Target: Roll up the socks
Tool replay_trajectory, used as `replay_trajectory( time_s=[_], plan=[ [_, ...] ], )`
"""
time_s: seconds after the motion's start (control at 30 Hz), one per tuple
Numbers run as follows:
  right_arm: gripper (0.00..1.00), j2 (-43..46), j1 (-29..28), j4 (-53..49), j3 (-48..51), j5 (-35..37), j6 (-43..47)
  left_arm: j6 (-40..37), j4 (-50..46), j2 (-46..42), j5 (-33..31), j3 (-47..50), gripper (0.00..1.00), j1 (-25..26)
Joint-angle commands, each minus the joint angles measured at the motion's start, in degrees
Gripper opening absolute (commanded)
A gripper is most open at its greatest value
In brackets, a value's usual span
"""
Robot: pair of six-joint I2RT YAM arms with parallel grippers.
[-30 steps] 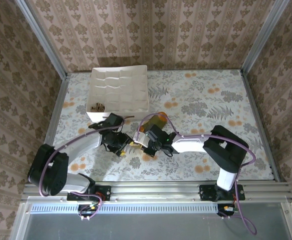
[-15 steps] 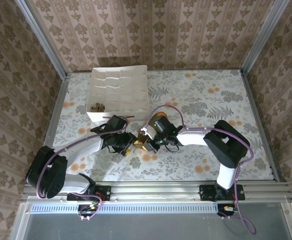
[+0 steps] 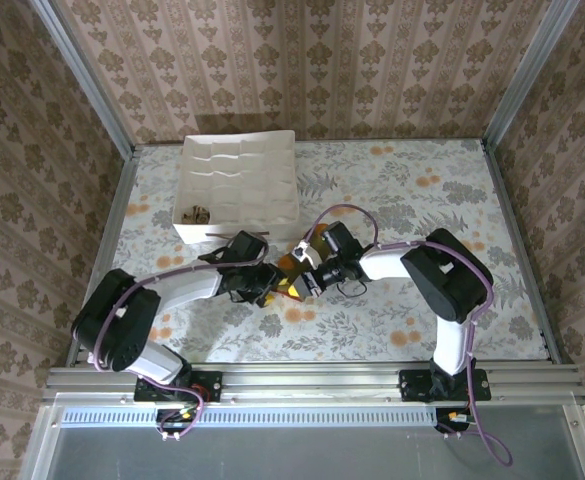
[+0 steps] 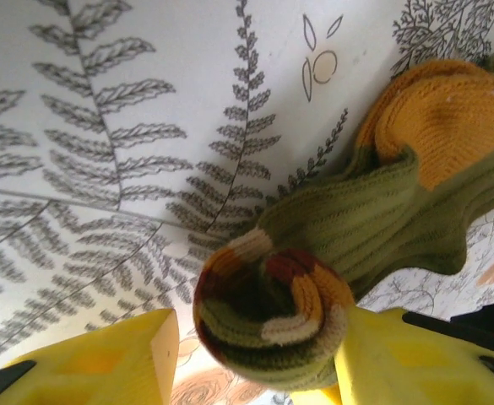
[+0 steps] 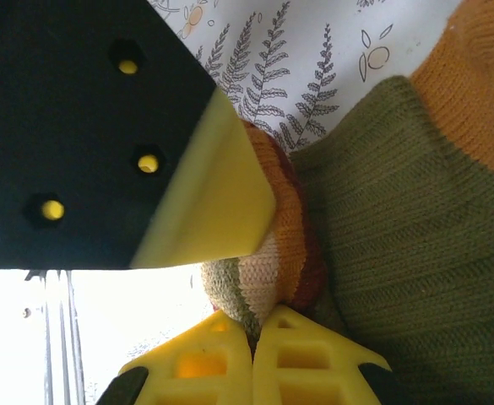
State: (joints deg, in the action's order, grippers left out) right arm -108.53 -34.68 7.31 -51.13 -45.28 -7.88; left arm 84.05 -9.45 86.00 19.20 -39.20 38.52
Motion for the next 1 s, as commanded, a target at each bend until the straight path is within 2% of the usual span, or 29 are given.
replay_trajectory(
  time_s=[0.0,0.1,0.2,0.27,0.3,0.33,0.4,0.47,0.57,0.67,0.7,0.77,0.97],
  plan=[
    [0.0,-4.6,0.6,-10.9,2.1,2.8,-2.0,1.7,1.8,2.7,-0.9,-1.3,0.47,0.6],
    [0.0,-5.0,0.6,-10.6,2.0,3.0,-2.1,2.3,0.3,4.6,-0.7,-1.9,0.35,1.0],
    [0.0,-4.7,0.5,-10.4,1.7,3.4,-1.6,2.9,-4.7,5.6,-0.4,-2.2,0.18,1.5],
    [0.0,-3.8,0.2,-10.9,1.4,4.2,0.2,3.1,-9.8,6.4,0.4,-2.6,0.0,1.7],
    [0.0,-2.9,-0.2,-11.0,1.4,4.9,1.4,3.3,-12.1,6.5,0.7,-2.6,0.0,1.9],
    [0.04,-1.1,-0.7,-10.6,1.7,5.9,3.0,3.8,-14.3,6.3,0.6,-2.5,0.0,2.2],
    [0.21,4.3,-2.1,-7.3,4.2,9.8,5.7,5.0,-18.5,5.3,0.0,-2.4,0.0,2.8],
    [0.34,12.9,-5.3,-1.3,9.4,18.8,9.6,6.1,-22.9,4.0,-0.5,-2.8,0.0,3.2],
    [0.48,24.1,-13.4,7.4,17.7,35.0,18.0,7.7,-27.9,2.6,-0.8,-3.7,0.0,3.9],
    [0.5,28.2,-20.2,5.7,18.5,44.8,23.3,8.2,-31.5,2.4,-1.3,-5.2,0.0,4.3],
    [0.54,28.4,-22.0,4.6,18.1,46.9,24.2,8.1,-32.5,2.6,-1.3,-5.7,0.0,4.3],
    [0.55,28.1,-26.0,4.7,17.9,52.1,25.8,7.7,-33.6,3.4,-1.3,-6.7,0.0,4.3],
    [0.55,23.1,-31.5,5.1,14.5,57.5,28.6,7.3,-32.5,5.6,-0.5,-7.7,0.0,4.3]
  ],
)
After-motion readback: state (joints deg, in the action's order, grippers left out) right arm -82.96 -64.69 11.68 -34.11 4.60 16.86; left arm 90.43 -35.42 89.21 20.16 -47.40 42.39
